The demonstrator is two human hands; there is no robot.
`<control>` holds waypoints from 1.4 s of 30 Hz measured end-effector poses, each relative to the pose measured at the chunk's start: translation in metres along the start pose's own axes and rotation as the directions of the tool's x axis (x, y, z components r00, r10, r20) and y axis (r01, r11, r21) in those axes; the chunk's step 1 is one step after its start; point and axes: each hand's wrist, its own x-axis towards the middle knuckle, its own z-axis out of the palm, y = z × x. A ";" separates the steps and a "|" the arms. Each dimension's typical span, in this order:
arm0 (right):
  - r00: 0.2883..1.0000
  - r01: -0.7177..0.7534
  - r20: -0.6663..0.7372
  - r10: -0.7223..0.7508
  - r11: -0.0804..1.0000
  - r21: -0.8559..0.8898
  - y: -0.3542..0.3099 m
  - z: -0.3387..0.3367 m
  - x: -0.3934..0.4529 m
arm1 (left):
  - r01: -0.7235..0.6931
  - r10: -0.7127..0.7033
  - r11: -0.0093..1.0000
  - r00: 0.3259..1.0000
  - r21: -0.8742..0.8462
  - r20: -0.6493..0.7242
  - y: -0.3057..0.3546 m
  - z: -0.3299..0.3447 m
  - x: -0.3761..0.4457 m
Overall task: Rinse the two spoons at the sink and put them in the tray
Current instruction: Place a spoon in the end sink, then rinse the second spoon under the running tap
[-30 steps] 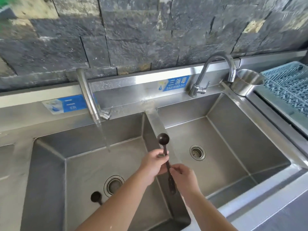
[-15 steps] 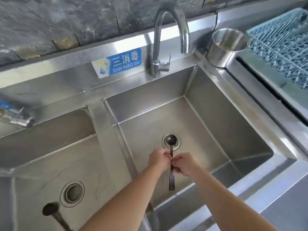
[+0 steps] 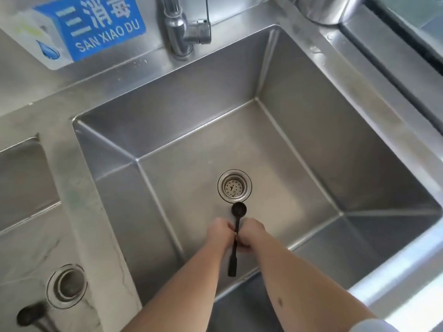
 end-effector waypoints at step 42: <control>0.836 0.506 0.305 -0.456 0.429 -0.748 -0.098 0.510 -0.138 | 0.140 -0.416 0.680 0.882 -0.720 -0.221 -0.508 -0.152 -0.145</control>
